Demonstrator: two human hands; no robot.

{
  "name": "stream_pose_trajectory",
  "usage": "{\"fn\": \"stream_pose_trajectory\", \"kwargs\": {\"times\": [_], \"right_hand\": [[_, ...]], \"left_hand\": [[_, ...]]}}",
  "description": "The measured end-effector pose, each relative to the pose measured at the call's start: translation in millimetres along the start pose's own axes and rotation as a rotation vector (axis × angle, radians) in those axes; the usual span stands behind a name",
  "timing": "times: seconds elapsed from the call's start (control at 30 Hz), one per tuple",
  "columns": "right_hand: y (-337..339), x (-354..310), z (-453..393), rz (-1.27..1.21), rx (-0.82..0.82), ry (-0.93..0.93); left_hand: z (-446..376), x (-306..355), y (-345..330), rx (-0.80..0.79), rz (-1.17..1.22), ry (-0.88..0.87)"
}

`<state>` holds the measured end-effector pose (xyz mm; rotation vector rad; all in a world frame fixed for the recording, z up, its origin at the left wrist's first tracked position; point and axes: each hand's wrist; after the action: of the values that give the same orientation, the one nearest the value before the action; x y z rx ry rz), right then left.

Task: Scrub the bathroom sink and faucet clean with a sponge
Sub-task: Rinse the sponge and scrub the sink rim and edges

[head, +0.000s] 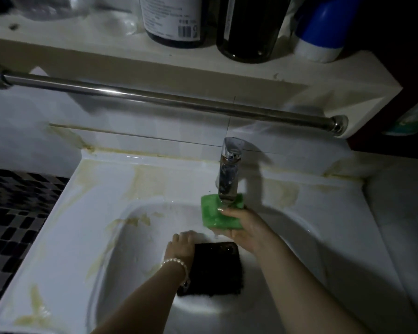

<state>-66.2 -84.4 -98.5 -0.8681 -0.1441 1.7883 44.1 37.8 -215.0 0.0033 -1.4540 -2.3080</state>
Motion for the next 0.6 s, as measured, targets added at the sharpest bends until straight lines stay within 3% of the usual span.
{"fn": "stream_pose_trajectory", "kwargs": {"times": [0.07,0.2,0.33,0.53,0.6], "right_hand": [[2,-5,-4,0.038,0.012,0.023],[13,-8,-9,0.034,0.095,0.005],[21,2,-11,0.017,0.133,-0.034],[34,20,-9,-0.154,0.129,-0.088],[42,22,-6,-0.173,0.162,-0.084]], "left_hand": [[0,-8,-2,-0.038,-0.015,-0.009],[9,-16,2,-0.155,0.245,-0.066],[24,-10,12,-0.243,0.334,-0.097],[40,8,28,-0.136,0.614,-0.126],[44,7,43,-0.085,0.581,-0.173]]}}
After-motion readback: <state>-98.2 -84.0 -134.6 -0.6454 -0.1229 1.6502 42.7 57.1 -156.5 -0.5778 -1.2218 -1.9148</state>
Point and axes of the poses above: each hand's wrist, its own z-axis away from the middle knuckle, its own y-axis out of the back of the hand, x = y × z, and after that the axes turned 12 degrees about -y, right-handed
